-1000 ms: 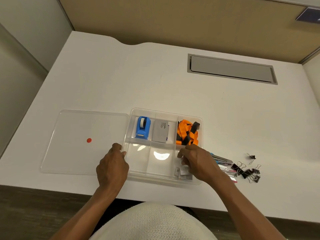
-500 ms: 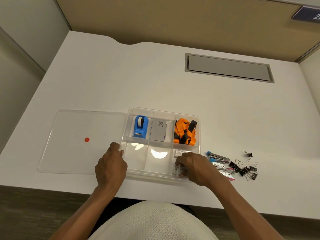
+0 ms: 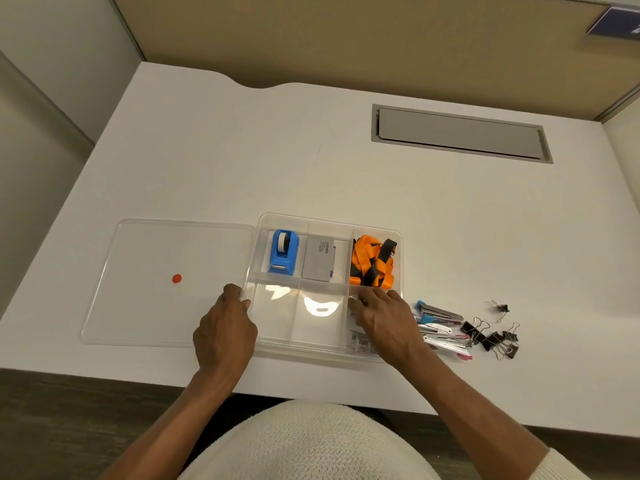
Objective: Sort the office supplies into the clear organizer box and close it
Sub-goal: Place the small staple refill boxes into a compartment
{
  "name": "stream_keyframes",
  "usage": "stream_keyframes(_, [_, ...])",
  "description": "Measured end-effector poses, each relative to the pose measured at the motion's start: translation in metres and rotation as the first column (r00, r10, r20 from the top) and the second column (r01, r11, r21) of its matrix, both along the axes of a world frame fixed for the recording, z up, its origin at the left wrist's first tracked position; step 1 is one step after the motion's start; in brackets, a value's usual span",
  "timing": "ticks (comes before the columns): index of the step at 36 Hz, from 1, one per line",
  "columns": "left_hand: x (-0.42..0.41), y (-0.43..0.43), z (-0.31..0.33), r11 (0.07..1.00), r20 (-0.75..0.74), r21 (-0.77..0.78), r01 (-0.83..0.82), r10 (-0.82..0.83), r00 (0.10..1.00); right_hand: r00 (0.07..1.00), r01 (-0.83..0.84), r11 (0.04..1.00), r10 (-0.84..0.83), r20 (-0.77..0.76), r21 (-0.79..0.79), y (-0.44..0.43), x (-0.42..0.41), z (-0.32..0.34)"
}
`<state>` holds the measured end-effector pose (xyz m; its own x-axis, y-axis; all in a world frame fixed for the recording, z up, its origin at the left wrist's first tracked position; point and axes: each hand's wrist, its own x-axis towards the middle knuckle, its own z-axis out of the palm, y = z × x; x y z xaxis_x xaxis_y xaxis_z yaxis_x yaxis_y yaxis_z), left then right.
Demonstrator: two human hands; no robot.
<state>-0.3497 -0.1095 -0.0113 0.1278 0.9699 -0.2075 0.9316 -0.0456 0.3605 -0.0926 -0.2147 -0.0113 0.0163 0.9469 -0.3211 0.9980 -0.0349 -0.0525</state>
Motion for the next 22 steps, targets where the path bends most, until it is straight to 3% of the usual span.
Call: stream_keyframes(22, [0.004,0.000,0.007,0.998,-0.014,-0.054,-0.013,0.012,1.000,0.976,-0.056,0.994,0.035,-0.213,-0.090,-0.006,0.013,0.019])
